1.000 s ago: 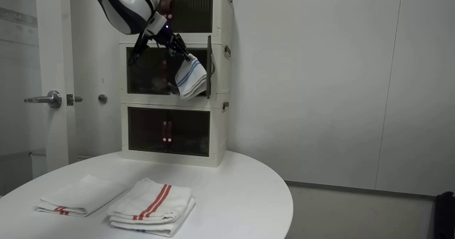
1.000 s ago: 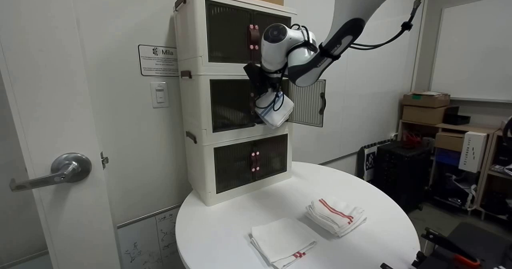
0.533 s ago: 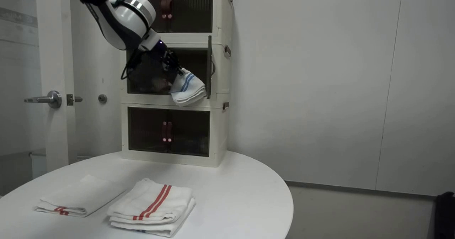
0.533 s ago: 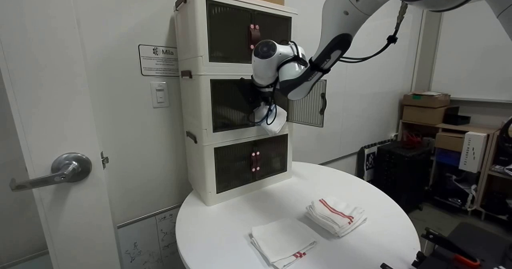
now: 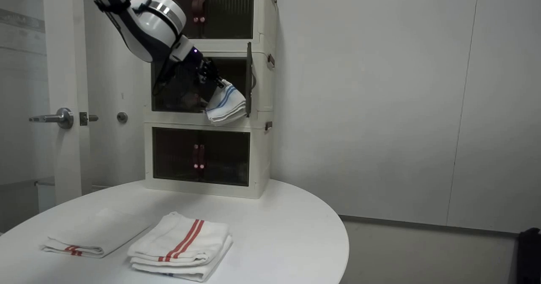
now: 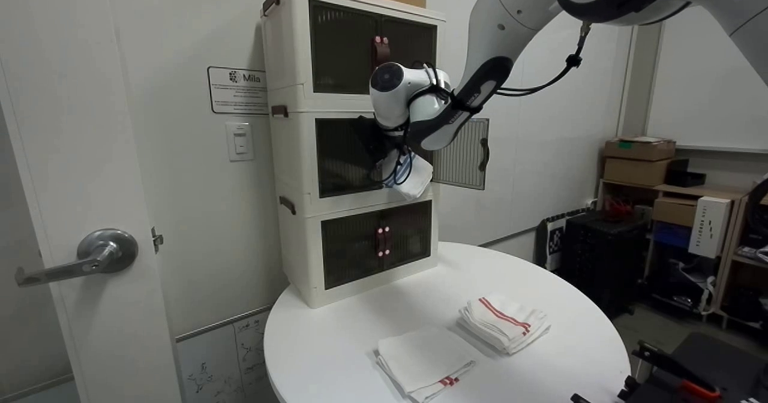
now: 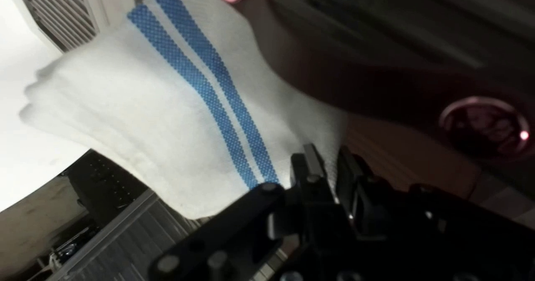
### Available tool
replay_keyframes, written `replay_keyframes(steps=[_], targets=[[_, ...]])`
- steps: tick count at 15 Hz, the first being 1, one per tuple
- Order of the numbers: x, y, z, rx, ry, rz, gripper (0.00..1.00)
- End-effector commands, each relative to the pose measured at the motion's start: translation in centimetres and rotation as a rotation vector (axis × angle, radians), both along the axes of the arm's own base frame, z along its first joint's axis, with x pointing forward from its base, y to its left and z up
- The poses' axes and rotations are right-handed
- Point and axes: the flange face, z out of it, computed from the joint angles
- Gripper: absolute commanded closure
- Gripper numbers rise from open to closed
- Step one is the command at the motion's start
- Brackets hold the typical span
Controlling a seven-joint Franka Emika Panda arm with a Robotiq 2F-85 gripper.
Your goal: Pick up the white and blue towel from the table and put it in the open cabinet
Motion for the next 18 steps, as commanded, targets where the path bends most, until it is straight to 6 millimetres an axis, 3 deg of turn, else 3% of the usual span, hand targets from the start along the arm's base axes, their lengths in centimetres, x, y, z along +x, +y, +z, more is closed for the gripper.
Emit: replay_keyframes(steps=[1,8,15,18], targets=[[2.1,0.2,2.5,0.003,-0.086,-0.013,0.91],[0.8,-0.7,-0.4,0.073,-0.049,0.036,0.91],[2.2,-1.6,0.6,0.088,-0.1,-0.032,0.91],[1.7,-1.4,-1.1,0.115,-0.079,-0.025,0.91]])
